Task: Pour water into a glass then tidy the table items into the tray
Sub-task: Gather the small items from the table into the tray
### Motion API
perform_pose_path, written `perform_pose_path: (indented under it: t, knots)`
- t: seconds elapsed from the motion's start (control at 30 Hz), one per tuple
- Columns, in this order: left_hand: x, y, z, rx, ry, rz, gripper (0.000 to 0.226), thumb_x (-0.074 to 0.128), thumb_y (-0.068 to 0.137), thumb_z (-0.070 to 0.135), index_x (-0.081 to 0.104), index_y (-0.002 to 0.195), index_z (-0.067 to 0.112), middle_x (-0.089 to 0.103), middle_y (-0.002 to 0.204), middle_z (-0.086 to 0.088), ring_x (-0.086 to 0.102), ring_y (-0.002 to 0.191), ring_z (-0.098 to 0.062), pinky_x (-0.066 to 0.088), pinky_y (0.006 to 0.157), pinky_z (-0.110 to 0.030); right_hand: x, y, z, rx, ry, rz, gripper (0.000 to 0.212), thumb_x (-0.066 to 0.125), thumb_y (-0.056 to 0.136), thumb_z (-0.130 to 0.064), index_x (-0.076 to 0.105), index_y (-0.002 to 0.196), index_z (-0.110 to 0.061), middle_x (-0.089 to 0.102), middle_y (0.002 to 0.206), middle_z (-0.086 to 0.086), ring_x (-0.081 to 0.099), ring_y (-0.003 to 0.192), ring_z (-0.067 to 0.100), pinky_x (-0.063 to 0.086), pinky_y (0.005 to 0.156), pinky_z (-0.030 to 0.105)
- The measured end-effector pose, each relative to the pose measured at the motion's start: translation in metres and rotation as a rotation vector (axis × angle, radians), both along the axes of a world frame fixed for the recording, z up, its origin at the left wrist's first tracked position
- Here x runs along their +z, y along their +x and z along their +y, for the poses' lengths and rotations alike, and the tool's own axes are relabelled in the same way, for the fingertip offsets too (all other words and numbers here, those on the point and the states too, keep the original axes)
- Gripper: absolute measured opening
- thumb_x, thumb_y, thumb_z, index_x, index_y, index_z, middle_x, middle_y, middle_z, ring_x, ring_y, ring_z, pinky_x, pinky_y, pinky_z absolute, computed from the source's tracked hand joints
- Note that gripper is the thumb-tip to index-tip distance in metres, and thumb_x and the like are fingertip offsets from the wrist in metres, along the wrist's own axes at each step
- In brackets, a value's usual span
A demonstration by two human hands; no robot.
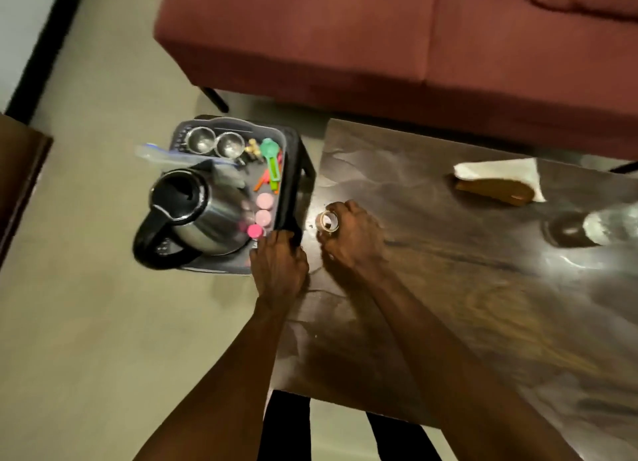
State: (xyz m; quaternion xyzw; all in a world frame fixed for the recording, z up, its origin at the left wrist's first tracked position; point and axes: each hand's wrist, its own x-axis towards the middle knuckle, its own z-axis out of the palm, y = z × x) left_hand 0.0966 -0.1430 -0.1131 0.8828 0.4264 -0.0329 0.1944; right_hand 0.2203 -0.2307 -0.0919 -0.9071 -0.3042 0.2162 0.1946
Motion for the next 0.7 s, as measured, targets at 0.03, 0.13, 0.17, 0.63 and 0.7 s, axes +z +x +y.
perform_pose_path:
  t: [0.03, 0.13, 0.17, 0.63, 0.7]
  knots:
    - [0.000, -0.007, 0.011, -0.006, 0.012, 0.002, 0.034, 0.055, 0.089, 0.030, 0.059, 0.118, 0.014, 0.060, 0.121, -0.009, 0.051, 0.116, -0.031, 0.037, 0.095, -0.041, 0.001, -0.004, 0.019, 0.030, 0.002, -0.021, 0.045, 0.069, 0.078, -0.035, 0.061, 0.120, -0.021, 0.060, 0.114, 0.005, 0.060, 0.102, 0.031, 0.047, 0.088, 0.039]
    - [-0.002, -0.021, 0.038, 0.003, -0.007, -0.032, 0.040, 0.055, 0.087, 0.030, 0.057, 0.122, 0.009, 0.059, 0.124, -0.013, 0.052, 0.114, -0.033, 0.040, 0.095, -0.042, 0.002, -0.011, 0.067, 0.091, 0.012, -0.049, 0.040, 0.065, 0.082, -0.039, 0.063, 0.118, -0.021, 0.060, 0.115, 0.007, 0.058, 0.105, 0.031, 0.042, 0.091, 0.040]
    - [-0.004, -0.025, 0.046, 0.008, -0.017, -0.030, 0.042, 0.056, 0.087, 0.029, 0.056, 0.124, 0.009, 0.058, 0.125, -0.013, 0.052, 0.114, -0.033, 0.040, 0.096, -0.043, 0.001, -0.012, 0.081, 0.113, 0.010, -0.050, 0.041, 0.064, 0.082, -0.040, 0.063, 0.119, -0.022, 0.060, 0.117, 0.007, 0.057, 0.107, 0.031, 0.041, 0.092, 0.040]
    - [-0.028, -0.050, 0.060, -0.076, -0.023, -0.293, 0.044, 0.072, 0.079, 0.007, 0.064, 0.121, -0.002, 0.067, 0.118, -0.020, 0.065, 0.110, -0.033, 0.055, 0.090, -0.041, -0.044, -0.020, 0.163, 0.423, -0.216, -0.329, 0.038, 0.065, 0.082, -0.020, 0.059, 0.119, -0.012, 0.062, 0.121, 0.009, 0.051, 0.114, 0.029, 0.034, 0.094, 0.040]
    - [-0.031, -0.051, 0.063, -0.085, -0.033, -0.291, 0.043, 0.072, 0.080, 0.009, 0.065, 0.121, -0.002, 0.068, 0.118, -0.019, 0.065, 0.110, -0.032, 0.055, 0.091, -0.041, -0.050, -0.020, 0.167, 0.423, -0.244, -0.335, 0.036, 0.062, 0.086, -0.020, 0.058, 0.120, -0.011, 0.062, 0.122, 0.009, 0.051, 0.114, 0.029, 0.033, 0.095, 0.040]
